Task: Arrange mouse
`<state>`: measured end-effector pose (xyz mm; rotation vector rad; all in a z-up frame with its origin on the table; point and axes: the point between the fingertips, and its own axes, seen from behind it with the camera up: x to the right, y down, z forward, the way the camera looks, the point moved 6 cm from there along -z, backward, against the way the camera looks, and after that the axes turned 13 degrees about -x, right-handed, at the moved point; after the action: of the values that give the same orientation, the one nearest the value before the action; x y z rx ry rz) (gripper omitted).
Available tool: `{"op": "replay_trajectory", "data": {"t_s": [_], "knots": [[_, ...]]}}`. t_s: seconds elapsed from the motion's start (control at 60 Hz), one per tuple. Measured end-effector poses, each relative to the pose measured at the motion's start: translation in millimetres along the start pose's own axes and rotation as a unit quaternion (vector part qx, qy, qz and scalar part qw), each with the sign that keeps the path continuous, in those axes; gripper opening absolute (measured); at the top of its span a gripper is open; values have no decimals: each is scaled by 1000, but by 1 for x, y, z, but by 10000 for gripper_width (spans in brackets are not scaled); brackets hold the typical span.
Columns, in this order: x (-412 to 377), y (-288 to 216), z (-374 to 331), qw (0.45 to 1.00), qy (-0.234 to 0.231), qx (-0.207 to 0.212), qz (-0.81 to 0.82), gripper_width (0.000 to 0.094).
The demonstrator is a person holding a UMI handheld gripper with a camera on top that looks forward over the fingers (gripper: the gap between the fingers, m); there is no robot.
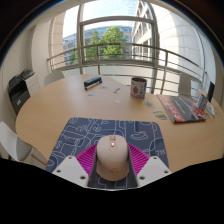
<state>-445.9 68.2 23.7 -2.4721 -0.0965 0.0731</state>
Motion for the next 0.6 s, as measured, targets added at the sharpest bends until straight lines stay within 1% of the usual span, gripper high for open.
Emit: {"op": "replay_trajectory", "data": {"t_s": [0.017,0.05,0.083,0.1,0.133,0.167,0.183,0.217,0.267,0.333,0.367,0.5,0.6], "knots": [[-4,1,-4,1000,3,-6,-1,498],[-4,-3,-8,1000,11,6,-8,518],[-2,-5,-14,1000,21,2,-13,550],[-2,-6,-17,1000,24,0,-15,581],[-3,-7,-20,1000,26,1,-17,692],[-8,-8,-28,1000,24,1,-19,835],[-10,-8,-33,1000,23,2,-20,857],[-12,-9,-44,999,24,5,-21,831],[-14,-13,-64,999,31,11,-20,852],[-15,-20,-98,999,35,20,-14,854],[-17,-17,-107,999,33,26,-13,852],[-29,-15,-182,998,33,52,-13,846],[-37,0,-234,997,33,64,-13,847]]}}
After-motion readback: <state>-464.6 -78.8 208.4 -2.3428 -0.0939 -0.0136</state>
